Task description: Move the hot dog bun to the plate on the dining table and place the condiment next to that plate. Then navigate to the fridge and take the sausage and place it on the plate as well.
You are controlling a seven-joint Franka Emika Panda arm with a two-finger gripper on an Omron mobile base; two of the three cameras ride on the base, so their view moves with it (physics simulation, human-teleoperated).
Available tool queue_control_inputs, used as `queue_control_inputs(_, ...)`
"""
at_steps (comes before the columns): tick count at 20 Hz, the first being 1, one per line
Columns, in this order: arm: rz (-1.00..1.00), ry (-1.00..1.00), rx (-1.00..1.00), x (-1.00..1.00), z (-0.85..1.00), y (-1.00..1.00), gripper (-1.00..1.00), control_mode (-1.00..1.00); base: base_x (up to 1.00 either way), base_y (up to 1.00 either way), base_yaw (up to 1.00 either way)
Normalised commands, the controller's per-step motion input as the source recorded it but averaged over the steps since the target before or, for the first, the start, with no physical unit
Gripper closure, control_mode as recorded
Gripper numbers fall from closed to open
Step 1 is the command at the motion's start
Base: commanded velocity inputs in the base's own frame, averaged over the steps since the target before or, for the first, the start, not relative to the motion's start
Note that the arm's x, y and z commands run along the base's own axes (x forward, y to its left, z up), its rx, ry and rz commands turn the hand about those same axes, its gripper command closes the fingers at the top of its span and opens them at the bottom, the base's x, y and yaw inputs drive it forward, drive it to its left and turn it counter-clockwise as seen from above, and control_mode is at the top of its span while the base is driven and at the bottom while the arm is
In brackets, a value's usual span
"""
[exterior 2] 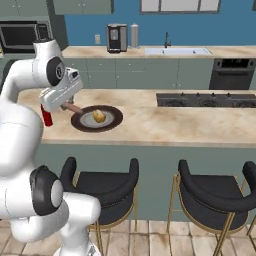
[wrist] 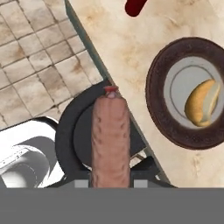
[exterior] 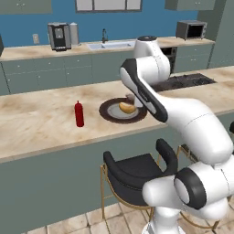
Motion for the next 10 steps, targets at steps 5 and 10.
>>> queue_control_inputs(5,0.11,0.09,0.00,0.79,-0.40,-0.04,1.00,-1.00,0.00,0.00,0.00)
queue_control_inputs(10,0.10,0.01,0.00,0.79,-0.43,0.00,1.00,-1.00,0.00,0.00,0.00)
